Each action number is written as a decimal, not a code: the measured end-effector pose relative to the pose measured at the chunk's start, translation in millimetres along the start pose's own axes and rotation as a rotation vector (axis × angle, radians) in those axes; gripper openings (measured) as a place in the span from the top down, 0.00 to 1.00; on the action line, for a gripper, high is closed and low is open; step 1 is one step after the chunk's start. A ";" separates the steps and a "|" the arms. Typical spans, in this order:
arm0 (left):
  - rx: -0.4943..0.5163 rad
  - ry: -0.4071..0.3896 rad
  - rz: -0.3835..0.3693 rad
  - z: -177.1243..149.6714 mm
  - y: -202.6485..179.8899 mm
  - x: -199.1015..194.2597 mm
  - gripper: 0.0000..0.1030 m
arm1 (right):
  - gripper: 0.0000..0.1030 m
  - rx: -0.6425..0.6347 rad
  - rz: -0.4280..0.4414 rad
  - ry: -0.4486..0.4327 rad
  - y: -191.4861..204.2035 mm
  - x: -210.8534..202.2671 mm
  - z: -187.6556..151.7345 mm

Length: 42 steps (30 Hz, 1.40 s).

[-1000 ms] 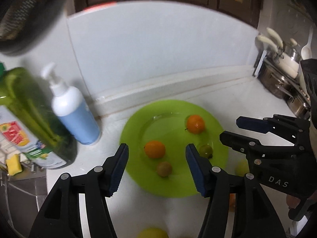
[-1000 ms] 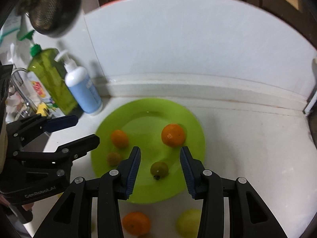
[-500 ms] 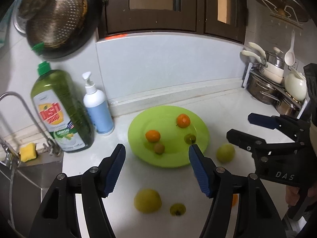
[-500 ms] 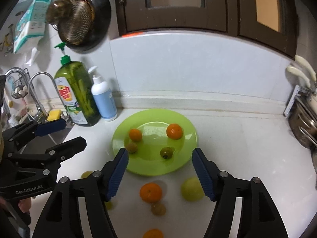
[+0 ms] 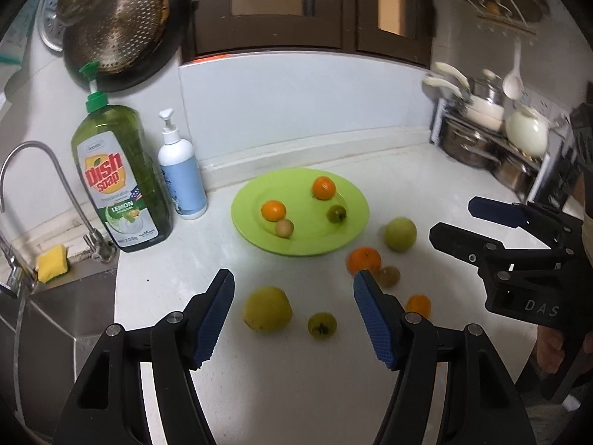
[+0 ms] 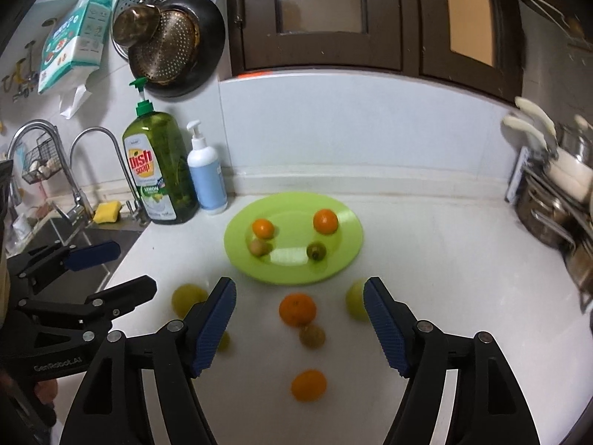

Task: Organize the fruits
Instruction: 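Withdraw both open grippers from the plate toward the remaining fruits, then grasp a green fruit with the left gripper while the right gripper grasps an orange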

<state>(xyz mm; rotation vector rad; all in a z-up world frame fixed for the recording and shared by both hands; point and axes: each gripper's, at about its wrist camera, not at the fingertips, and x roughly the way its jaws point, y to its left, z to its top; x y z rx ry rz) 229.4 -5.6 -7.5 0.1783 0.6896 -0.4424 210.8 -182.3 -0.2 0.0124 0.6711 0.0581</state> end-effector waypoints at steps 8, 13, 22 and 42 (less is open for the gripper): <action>0.081 0.007 -0.034 -25.0 -6.9 6.7 0.36 | 0.30 0.042 -0.033 0.084 3.4 6.5 -35.9; 0.116 0.030 -0.070 -40.1 -11.1 18.4 0.36 | 0.30 0.062 -0.055 0.136 4.4 11.8 -54.1; 0.196 0.052 -0.105 -55.4 -21.0 40.5 0.48 | 0.34 0.098 -0.079 0.206 -2.1 26.4 -70.1; 0.195 0.136 -0.160 -53.9 -19.4 89.7 0.60 | 0.53 0.152 -0.046 0.311 -8.4 63.8 -78.3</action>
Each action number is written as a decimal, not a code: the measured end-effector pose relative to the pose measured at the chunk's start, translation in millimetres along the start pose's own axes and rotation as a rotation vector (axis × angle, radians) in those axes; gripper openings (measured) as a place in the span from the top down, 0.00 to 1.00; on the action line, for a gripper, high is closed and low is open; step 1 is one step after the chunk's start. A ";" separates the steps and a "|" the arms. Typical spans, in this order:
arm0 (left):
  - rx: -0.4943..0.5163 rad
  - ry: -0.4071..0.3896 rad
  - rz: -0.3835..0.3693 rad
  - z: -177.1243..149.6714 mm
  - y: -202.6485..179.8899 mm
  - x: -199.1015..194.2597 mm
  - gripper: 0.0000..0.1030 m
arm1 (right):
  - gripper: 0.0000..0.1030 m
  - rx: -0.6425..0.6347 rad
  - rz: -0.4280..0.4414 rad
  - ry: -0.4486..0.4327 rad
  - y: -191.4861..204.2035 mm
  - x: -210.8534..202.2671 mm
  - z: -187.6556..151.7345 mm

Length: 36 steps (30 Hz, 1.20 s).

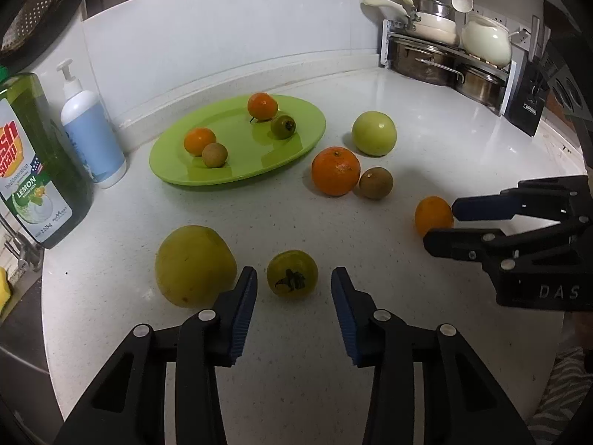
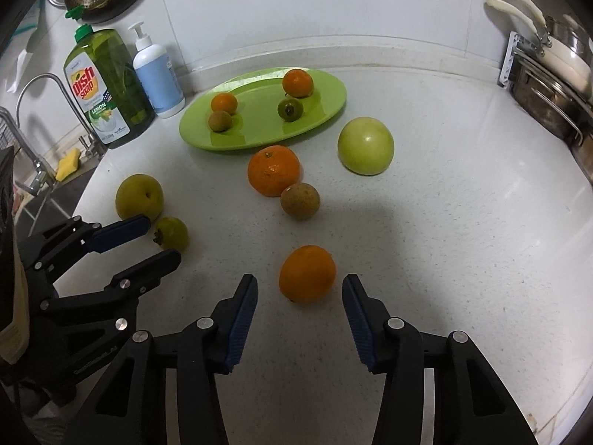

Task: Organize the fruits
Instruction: 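Grasp a green fruit with the left gripper while the right gripper grasps an orange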

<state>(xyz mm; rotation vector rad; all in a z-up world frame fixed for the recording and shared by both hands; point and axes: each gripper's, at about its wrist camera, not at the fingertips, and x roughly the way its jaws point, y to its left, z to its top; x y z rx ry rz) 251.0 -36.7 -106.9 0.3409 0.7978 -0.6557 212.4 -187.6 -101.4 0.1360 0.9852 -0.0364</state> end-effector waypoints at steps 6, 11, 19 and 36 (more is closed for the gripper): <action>-0.014 0.015 0.001 2.6 0.9 7.0 0.64 | 0.56 0.007 0.008 0.010 -1.7 3.5 1.3; -0.016 0.046 0.000 4.4 0.1 12.3 0.68 | 0.59 0.019 0.016 0.018 -3.4 6.0 1.4; -0.042 0.067 -0.017 5.4 2.7 14.5 0.71 | 0.63 0.024 0.019 0.024 -4.6 10.3 2.4; -0.063 0.050 -0.030 13.0 3.2 4.8 0.71 | 0.67 0.022 0.038 0.009 -4.2 10.4 2.2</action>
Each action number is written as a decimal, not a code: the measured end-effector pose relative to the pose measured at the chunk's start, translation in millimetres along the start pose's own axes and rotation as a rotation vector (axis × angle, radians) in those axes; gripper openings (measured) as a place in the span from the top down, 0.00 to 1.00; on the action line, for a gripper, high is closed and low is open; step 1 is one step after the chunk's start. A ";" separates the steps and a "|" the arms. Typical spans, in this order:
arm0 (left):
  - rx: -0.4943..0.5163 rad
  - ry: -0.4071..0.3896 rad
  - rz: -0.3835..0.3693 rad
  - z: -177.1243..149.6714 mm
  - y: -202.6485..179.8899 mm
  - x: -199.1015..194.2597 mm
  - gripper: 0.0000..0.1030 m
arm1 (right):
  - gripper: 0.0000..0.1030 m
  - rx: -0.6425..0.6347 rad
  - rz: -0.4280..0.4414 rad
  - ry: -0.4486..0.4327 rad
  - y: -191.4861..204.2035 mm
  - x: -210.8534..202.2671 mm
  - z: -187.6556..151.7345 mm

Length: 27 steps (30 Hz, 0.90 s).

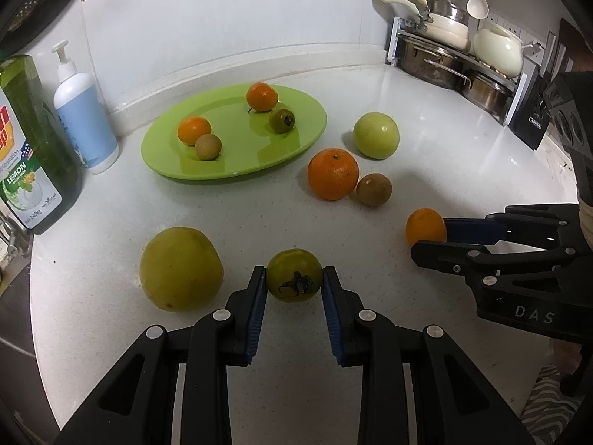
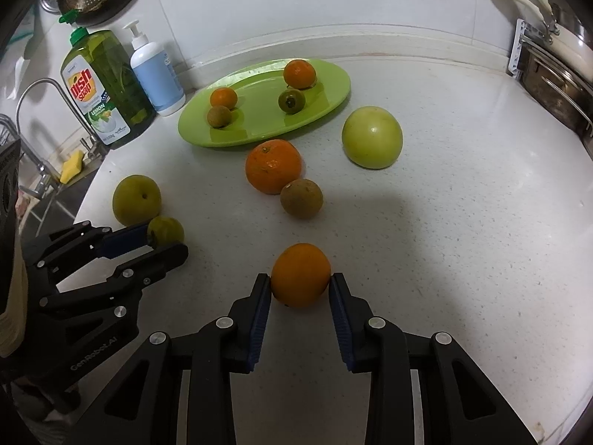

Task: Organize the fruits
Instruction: 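Grasp a green fruit with the left gripper while the right gripper grasps an orange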

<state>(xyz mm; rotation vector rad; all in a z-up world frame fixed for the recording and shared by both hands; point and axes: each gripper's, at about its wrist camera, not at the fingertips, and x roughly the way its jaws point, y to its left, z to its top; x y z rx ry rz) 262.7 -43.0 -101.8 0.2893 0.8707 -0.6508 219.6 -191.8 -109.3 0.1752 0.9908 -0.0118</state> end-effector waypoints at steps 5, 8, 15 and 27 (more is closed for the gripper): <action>-0.014 -0.009 0.006 1.2 0.3 -6.3 0.71 | 0.68 -0.008 0.009 -0.013 -0.2 -2.3 -0.1; -0.028 -0.020 0.012 2.5 0.0 -12.8 0.71 | 0.68 -0.020 0.016 -0.025 0.7 -5.8 0.8; -0.063 -0.050 0.019 11.0 -1.1 -31.4 0.71 | 0.68 -0.063 0.043 -0.068 4.3 -19.9 6.2; -0.082 -0.147 0.071 44.3 -2.7 -57.0 0.71 | 0.68 -0.136 0.103 -0.184 7.2 -44.2 42.1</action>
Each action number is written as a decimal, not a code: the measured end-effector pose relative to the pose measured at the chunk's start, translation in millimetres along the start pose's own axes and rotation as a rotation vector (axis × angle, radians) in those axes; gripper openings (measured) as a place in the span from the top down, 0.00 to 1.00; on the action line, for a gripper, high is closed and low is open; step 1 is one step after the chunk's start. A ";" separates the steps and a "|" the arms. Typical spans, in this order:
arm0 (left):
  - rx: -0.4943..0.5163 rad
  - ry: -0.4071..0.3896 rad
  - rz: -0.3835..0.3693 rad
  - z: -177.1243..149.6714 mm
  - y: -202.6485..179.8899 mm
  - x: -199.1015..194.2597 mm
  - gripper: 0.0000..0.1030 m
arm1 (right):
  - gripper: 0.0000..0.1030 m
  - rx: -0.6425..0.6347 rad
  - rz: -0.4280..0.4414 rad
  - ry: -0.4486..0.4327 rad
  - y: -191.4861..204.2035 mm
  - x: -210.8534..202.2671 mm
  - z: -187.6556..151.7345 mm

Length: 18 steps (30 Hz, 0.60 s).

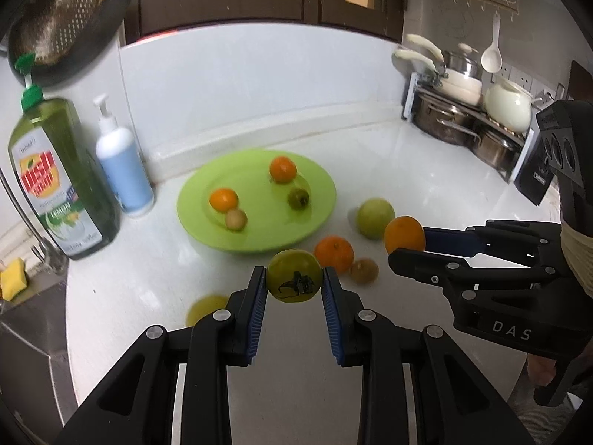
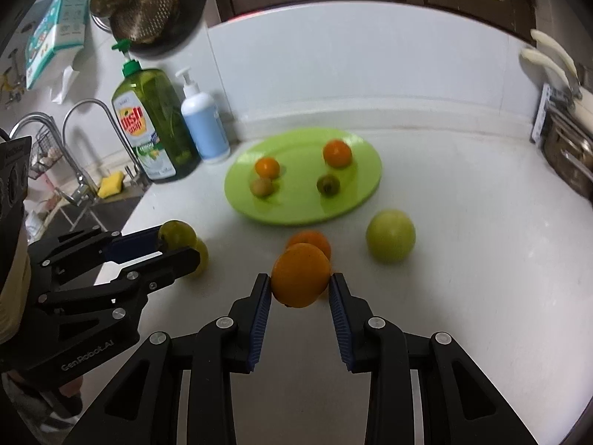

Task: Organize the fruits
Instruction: 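Grasp a green fruit with the left gripper while the right gripper grasps an orange, then carry both fruits over the lime-green plate and open both grippers to release them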

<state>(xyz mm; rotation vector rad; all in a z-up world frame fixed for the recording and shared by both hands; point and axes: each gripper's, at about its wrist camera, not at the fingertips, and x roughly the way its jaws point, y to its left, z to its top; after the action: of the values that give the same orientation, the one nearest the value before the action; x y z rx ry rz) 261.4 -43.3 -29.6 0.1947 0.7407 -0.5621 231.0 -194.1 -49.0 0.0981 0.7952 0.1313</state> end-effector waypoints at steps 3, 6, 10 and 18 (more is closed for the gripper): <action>-0.006 -0.018 0.011 10.7 1.6 -0.4 0.71 | 0.68 -0.009 0.006 -0.018 -2.8 1.0 10.6; -0.012 -0.032 0.025 20.9 4.3 1.1 0.71 | 0.68 -0.028 0.012 -0.034 -3.4 2.6 22.7; -0.030 -0.039 0.036 34.9 10.4 6.5 0.71 | 0.68 -0.053 0.017 -0.055 -2.4 7.7 42.3; -0.036 -0.040 0.060 61.0 28.3 26.6 0.71 | 0.68 -0.084 0.050 -0.048 -2.8 31.1 77.6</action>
<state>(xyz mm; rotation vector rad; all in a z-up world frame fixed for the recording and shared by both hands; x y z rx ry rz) 328.4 -52.6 -4.1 0.1718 0.7031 -0.4939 308.3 -195.1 -17.2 0.0420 0.7389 0.2086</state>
